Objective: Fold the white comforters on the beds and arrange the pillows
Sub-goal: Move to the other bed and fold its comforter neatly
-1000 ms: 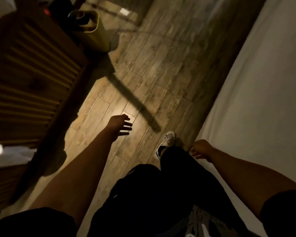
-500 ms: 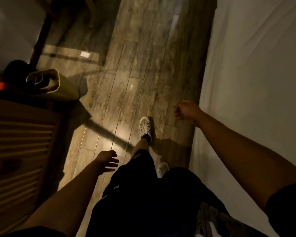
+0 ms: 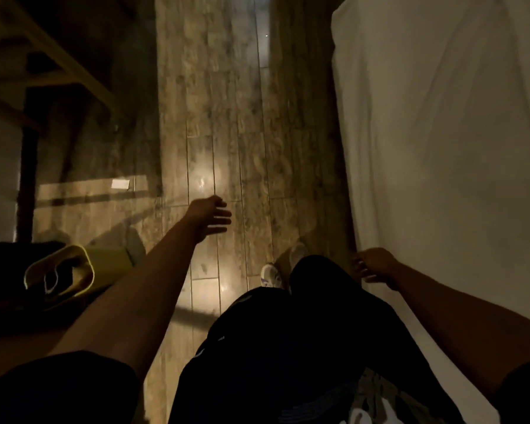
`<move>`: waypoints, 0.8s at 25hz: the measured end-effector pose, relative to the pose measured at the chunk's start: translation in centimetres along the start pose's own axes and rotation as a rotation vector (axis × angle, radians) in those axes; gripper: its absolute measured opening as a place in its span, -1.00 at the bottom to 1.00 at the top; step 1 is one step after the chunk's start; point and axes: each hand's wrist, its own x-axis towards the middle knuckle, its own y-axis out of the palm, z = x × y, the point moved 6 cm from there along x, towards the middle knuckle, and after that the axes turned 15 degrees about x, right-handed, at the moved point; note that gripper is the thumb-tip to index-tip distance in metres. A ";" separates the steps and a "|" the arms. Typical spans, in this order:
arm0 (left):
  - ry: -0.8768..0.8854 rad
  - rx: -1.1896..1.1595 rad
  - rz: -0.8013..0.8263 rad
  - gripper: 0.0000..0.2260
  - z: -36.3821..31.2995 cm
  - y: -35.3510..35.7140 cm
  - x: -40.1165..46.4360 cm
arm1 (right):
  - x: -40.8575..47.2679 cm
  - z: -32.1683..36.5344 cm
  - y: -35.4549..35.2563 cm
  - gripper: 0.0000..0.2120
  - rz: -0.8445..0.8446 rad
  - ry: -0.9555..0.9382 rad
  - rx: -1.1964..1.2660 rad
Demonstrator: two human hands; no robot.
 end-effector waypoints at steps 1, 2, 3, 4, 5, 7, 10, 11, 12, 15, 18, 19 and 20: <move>0.031 0.004 0.000 -0.74 -3.4 -0.8 1.3 | 0.8 0.8 -0.3 -0.73 -0.014 0.030 0.029; 0.058 0.005 0.003 -0.73 -6.8 -1.4 2.6 | 1.6 1.8 -0.4 -0.72 -0.025 0.056 0.051; 0.078 0.007 0.007 -0.73 -9.9 -1.9 3.8 | 2.4 3.0 -0.3 -0.71 -0.037 0.076 0.064; 0.089 0.014 0.010 -0.73 -12.7 -2.3 5.1 | 3.1 4.7 -0.2 -0.72 -0.040 0.084 0.072; 0.091 0.029 0.009 -0.73 -15.1 -2.8 6.4 | 3.9 6.8 0.2 -0.73 -0.034 0.089 0.083; 0.052 0.075 0.004 -0.71 -18.2 -3.6 8.9 | 4.9 11.8 1.5 -0.80 0.015 0.085 0.116; -0.073 0.148 0.020 -0.72 -20.6 -4.3 11.9 | 6.6 21.4 4.2 -0.86 0.090 0.056 0.131; -0.113 0.168 0.027 -0.72 -21.4 -4.7 12.8 | 7.1 24.9 5.0 -0.86 0.096 0.034 0.134; -0.151 0.195 0.032 -0.73 -22.2 -5.1 13.7 | 7.8 28.6 5.6 -0.86 0.098 0.004 0.132; -0.250 0.330 0.071 -0.73 -24.6 -6.9 16.2 | 9.0 40.3 8.1 -0.83 0.149 -0.089 0.143; -0.324 0.409 0.110 -0.71 -27.2 -9.0 19.4 | 9.7 51.9 10.1 -0.77 0.151 -0.224 0.157; -0.342 0.409 0.114 -0.71 -28.7 -9.9 20.8 | 10.0 55.5 10.6 -0.77 0.149 -0.256 0.168; -0.357 0.395 0.123 -0.71 -30.5 -10.6 22.4 | 10.6 58.7 11.0 -0.78 0.142 -0.285 0.176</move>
